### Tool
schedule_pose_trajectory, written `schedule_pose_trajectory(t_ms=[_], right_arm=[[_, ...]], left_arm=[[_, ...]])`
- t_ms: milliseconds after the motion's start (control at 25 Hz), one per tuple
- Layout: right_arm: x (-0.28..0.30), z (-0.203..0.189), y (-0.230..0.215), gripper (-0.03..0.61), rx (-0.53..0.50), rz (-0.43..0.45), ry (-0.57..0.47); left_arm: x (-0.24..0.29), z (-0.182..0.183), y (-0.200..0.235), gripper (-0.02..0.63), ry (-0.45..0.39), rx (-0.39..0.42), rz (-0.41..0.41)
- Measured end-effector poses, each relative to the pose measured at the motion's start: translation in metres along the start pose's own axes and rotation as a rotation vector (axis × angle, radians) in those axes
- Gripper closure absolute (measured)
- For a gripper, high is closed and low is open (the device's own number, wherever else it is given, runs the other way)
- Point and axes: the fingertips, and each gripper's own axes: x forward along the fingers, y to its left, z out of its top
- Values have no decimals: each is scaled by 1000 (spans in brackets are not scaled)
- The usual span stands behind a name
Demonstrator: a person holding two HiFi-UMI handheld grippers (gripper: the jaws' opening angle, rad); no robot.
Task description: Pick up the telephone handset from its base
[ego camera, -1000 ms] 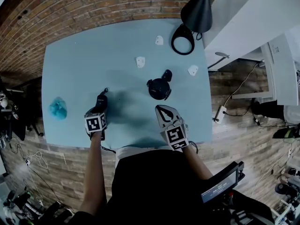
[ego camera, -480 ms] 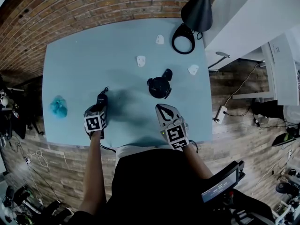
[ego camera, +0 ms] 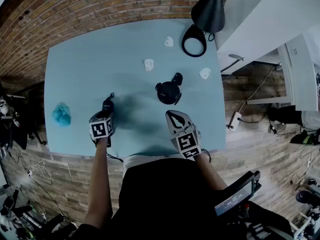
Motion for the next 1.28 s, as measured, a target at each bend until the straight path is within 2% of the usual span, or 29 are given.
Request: schedule_pose_trajectory(t_ms=[360, 960, 1160, 1280], right_arm=[[3, -4, 2, 571, -3, 5, 13], [1, -1, -1, 571, -1, -3, 7], [0, 0, 0, 571, 2, -1, 2], [1, 0, 0, 571, 3, -2, 1]], left_arm=[[3, -1, 1, 341, -5, -16, -31], [-4, 1, 3, 356, -16, -9, -9], [-11, 8, -2, 354, -41, 98, 38], [-9, 10, -2, 359, -41, 78, 35]])
